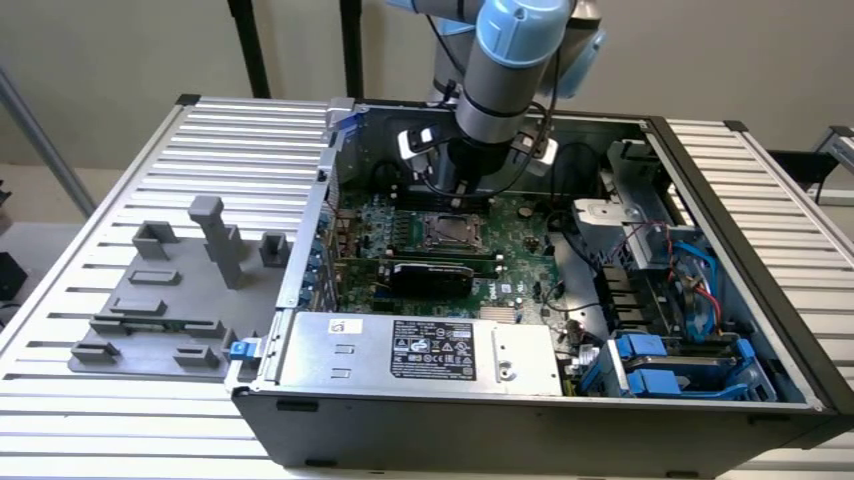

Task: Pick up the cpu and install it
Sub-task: 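Install the first cpu locking lever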

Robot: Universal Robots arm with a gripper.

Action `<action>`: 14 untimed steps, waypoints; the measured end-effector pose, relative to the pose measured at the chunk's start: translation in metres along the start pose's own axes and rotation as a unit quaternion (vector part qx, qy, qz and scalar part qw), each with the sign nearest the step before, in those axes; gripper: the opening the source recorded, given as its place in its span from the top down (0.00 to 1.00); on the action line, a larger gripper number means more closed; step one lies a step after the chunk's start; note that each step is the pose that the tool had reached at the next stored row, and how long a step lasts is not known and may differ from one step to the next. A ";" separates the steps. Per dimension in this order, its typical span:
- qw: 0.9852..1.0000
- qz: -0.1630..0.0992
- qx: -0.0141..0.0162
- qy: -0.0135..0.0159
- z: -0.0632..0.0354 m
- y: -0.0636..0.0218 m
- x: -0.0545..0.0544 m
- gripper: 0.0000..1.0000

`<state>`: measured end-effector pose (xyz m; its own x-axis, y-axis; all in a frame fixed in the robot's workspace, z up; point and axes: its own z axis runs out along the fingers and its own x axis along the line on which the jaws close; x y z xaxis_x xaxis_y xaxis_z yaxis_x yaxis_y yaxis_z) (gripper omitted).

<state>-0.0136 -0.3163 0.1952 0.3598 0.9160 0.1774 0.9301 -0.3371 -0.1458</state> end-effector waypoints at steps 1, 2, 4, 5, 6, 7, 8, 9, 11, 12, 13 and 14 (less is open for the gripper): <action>1.000 0.000 0.000 0.000 0.0000 0.0004 0.000 0.89; 1.000 0.000 0.000 0.001 0.0000 0.0010 0.000 0.89; 1.000 0.000 0.000 0.002 -0.0001 0.0021 0.000 0.89; 1.000 0.000 0.000 0.002 -0.0002 0.0026 0.000 0.89; 1.000 -0.001 0.001 0.003 -0.0002 0.0030 0.001 0.89; 1.000 -0.001 0.001 0.004 -0.0002 0.0034 0.001 0.89; 1.000 -0.001 0.001 0.004 -0.0002 0.0038 0.001 0.89; 1.000 -0.001 0.001 0.005 -0.0002 0.0042 0.001 0.89; 1.000 -0.001 0.002 0.007 -0.0003 0.0048 0.001 0.89; 1.000 -0.001 0.003 0.008 -0.0003 0.0050 0.001 0.89; 1.000 -0.001 0.003 0.009 -0.0004 0.0052 0.001 0.89; 1.000 -0.002 0.003 0.009 -0.0004 0.0054 0.000 0.89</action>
<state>-0.0085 -0.3179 0.1948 0.3582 0.9128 0.1963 0.9308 -0.3328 -0.1512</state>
